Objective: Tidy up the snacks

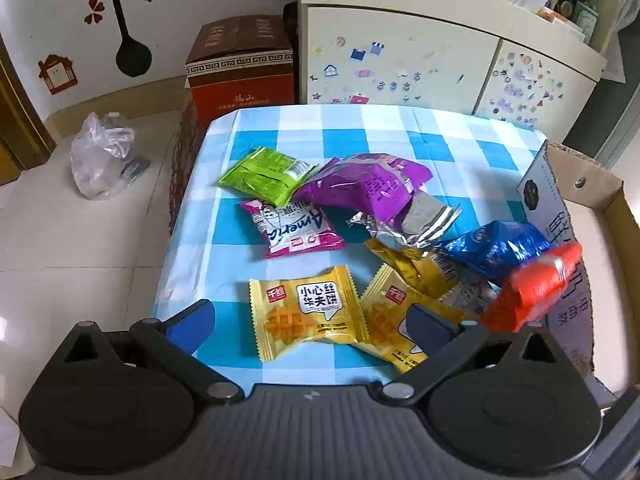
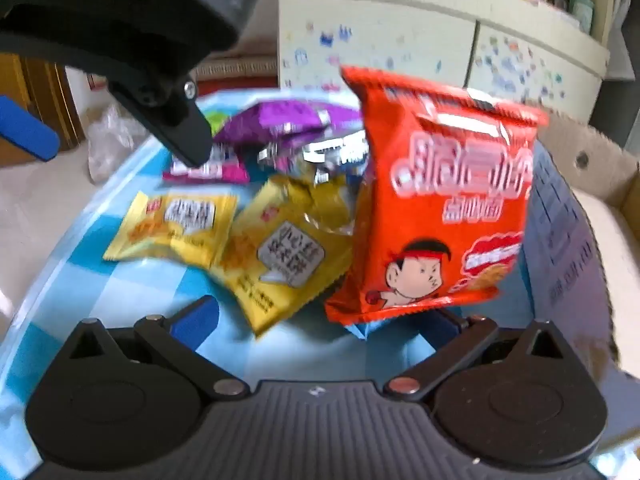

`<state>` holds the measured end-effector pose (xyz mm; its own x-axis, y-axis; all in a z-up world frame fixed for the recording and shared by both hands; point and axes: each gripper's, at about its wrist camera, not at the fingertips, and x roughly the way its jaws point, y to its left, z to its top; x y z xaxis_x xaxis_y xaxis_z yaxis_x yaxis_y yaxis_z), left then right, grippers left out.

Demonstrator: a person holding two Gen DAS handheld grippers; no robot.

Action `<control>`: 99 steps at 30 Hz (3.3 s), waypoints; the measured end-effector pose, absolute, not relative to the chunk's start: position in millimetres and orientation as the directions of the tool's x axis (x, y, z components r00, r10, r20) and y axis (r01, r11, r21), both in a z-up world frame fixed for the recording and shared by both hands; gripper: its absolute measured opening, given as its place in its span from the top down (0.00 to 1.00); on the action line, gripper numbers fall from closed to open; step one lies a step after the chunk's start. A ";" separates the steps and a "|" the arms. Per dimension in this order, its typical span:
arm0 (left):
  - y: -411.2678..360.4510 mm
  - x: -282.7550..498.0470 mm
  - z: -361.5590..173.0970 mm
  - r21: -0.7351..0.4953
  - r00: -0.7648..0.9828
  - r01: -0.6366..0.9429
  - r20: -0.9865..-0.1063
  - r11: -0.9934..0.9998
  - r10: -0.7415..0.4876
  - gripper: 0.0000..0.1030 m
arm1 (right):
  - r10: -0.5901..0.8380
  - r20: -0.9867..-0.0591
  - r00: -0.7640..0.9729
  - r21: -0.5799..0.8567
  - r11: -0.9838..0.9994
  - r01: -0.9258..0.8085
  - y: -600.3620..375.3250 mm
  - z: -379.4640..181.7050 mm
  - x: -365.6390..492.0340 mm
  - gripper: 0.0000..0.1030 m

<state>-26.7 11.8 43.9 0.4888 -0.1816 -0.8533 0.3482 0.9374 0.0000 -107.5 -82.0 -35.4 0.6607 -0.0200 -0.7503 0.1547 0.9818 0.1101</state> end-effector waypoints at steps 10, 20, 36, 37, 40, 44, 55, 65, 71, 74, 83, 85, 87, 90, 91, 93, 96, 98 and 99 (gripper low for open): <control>23.2 -22.1 39.9 0.029 0.490 0.314 -0.861 0.949 -0.136 0.00 | 0.111 -0.827 0.551 0.256 0.947 0.193 -92.1 -13.6 -125.0 0.02; 28.9 -33.3 48.8 0.055 0.504 0.323 -0.855 0.945 -0.123 0.00 | -0.043 -0.826 0.562 0.167 0.933 0.318 -98.9 11.7 -138.9 0.01; 39.3 -49.4 47.5 0.146 0.506 0.323 -0.862 0.935 -0.040 0.00 | -0.120 -0.811 0.572 0.173 0.885 0.432 -114.9 31.3 -143.2 0.01; 40.0 -49.6 46.6 0.149 0.503 0.321 -0.864 0.935 -0.035 0.00 | -0.131 -0.810 0.571 0.166 0.884 0.438 -114.7 32.1 -142.8 0.01; 41.0 -50.1 44.8 0.157 0.499 0.319 -0.866 0.935 -0.025 0.00 | -0.129 -0.809 0.573 0.174 0.880 0.443 -115.3 34.8 -138.6 0.01; 40.6 -49.9 44.7 0.160 0.497 0.311 -0.868 0.937 -0.017 0.00 | -0.139 -0.812 0.567 0.151 0.888 0.434 -114.1 38.4 -131.4 0.01; 35.7 -50.3 43.3 0.166 0.489 0.313 -0.872 0.935 -0.009 0.00 | -0.135 -0.828 0.544 0.096 0.922 0.375 -112.7 48.1 -112.2 0.01; 34.1 -49.6 42.5 0.181 0.493 0.304 -0.870 0.935 0.009 0.00 | -0.143 -0.827 0.544 0.085 0.924 0.372 -113.1 46.6 -109.7 0.01; 33.5 -49.5 42.2 0.184 0.491 0.300 -0.871 0.936 0.014 0.00 | -0.134 -0.829 0.542 0.094 0.923 0.373 -114.0 45.1 -109.6 0.01; 33.3 -49.3 41.2 0.185 0.490 0.299 -0.872 0.936 0.015 0.00 | -0.134 -0.830 0.541 0.094 0.923 0.373 -113.8 44.7 -109.7 0.01; 32.6 -49.5 40.9 0.189 0.492 0.294 -0.870 0.937 0.021 0.00 | -0.132 -0.830 0.541 0.097 0.922 0.374 -114.4 43.8 -109.2 0.01; 33.1 -49.4 40.9 0.188 0.491 0.294 -0.871 0.937 0.020 0.00 | -0.131 -0.831 0.541 0.097 0.922 0.374 -114.5 43.8 -109.2 0.01; 33.0 -49.4 41.0 0.188 0.491 0.294 -0.871 0.937 0.020 0.00 | -0.131 -0.830 0.541 0.097 0.923 0.373 -114.4 43.7 -109.4 0.01; 33.0 -49.3 40.9 0.188 0.491 0.294 -0.871 0.937 0.021 0.00 | -0.130 -0.831 0.540 0.098 0.922 0.373 -114.4 43.7 -109.2 0.01; 33.3 -49.3 40.9 0.188 0.491 0.293 -0.871 0.937 0.021 0.00 | -0.129 -0.832 0.540 0.100 0.922 0.374 -114.6 43.1 -109.5 0.01; 33.4 -49.5 41.0 0.190 0.492 0.293 -0.870 0.937 0.023 0.00 | -0.129 -0.832 0.539 0.101 0.921 0.376 -115.0 42.5 -109.6 0.01; 34.2 -49.5 41.2 0.189 0.492 0.292 -0.870 0.938 0.023 0.00 | -0.130 -0.832 0.540 0.100 0.921 0.376 -115.1 42.3 -109.7 0.01; 34.3 -49.5 41.1 0.190 0.492 0.292 -0.870 0.937 0.023 0.00 | -0.129 -0.833 0.538 0.101 0.921 0.377 -115.3 42.2 -109.2 0.01; 34.3 -49.4 41.2 0.190 0.491 0.292 -0.871 0.937 0.023 0.00 | -0.129 -0.833 0.537 0.102 0.920 0.379 -115.4 41.8 -109.1 0.01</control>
<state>-49.4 34.3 41.2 0.4914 0.0233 -0.8706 0.2921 0.9374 0.1899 -109.1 -115.4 41.8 0.5374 -0.1288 -0.8334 0.3785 0.9200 0.1019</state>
